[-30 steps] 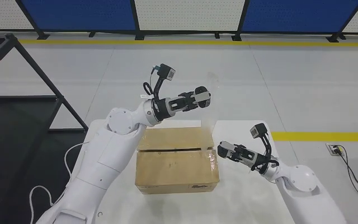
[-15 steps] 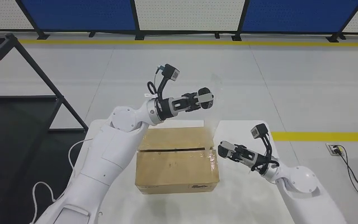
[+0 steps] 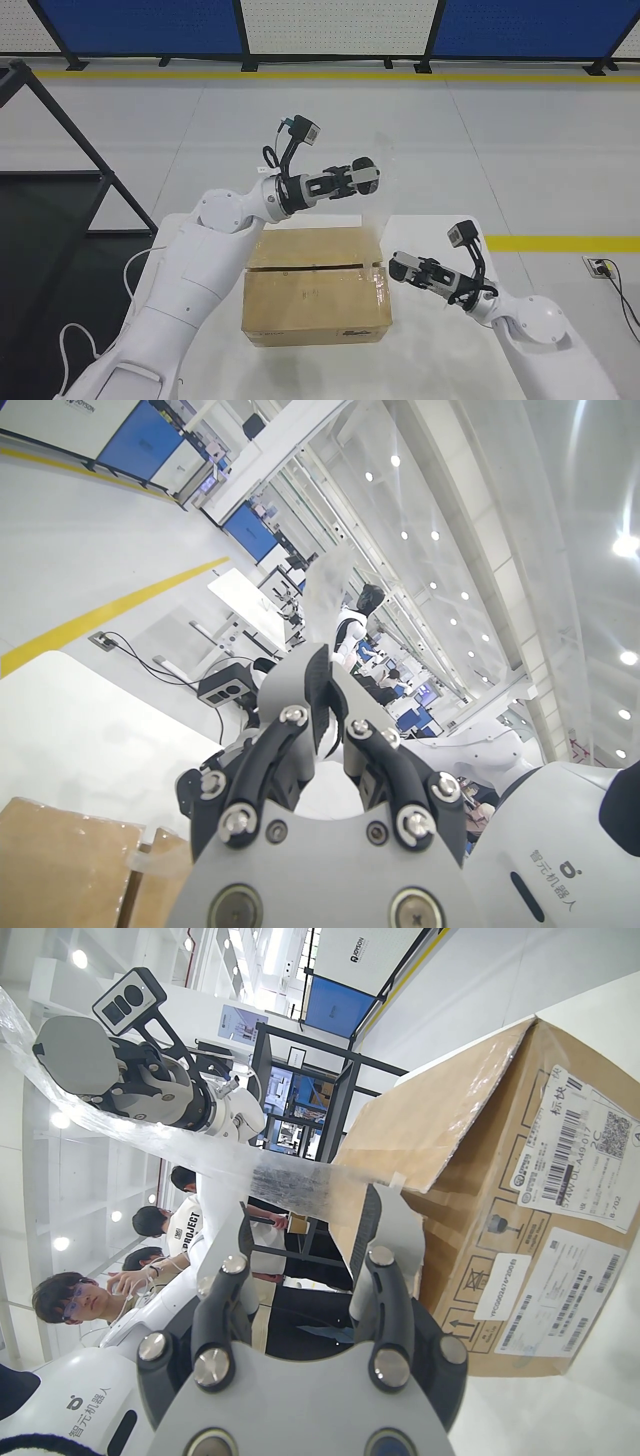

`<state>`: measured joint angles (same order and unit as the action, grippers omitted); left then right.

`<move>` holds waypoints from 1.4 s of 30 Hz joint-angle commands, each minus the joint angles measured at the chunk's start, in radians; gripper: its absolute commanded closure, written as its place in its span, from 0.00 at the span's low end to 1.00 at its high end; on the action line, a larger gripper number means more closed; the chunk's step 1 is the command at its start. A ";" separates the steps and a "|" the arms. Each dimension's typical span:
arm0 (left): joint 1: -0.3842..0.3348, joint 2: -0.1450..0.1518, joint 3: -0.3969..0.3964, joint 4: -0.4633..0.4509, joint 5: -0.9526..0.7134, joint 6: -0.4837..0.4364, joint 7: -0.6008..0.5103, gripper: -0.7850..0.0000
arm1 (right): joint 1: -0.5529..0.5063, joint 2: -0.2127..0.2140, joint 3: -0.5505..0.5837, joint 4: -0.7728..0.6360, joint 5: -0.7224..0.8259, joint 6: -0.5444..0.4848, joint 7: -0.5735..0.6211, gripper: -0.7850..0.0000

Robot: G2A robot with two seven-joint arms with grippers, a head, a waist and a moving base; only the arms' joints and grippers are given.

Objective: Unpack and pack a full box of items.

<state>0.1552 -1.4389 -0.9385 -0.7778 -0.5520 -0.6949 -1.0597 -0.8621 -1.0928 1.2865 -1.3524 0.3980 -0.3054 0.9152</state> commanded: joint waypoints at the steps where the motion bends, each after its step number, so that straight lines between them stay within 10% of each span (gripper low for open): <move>1: 0.001 0.001 -0.004 -0.001 0.004 -0.002 0.000 1.00 | 0.002 0.000 -0.001 0.002 0.000 0.002 0.001 0.42; 42: 0.055 0.023 -0.077 -0.002 0.004 -0.006 -0.059 1.00 | 0.103 -0.022 -0.141 -0.053 -0.199 0.164 -0.023 0.26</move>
<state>0.2078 -1.4162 -1.0141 -0.7759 -0.5474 -0.7022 -1.1178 -0.7548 -1.1154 1.1420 -1.3988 0.2039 -0.1468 0.8961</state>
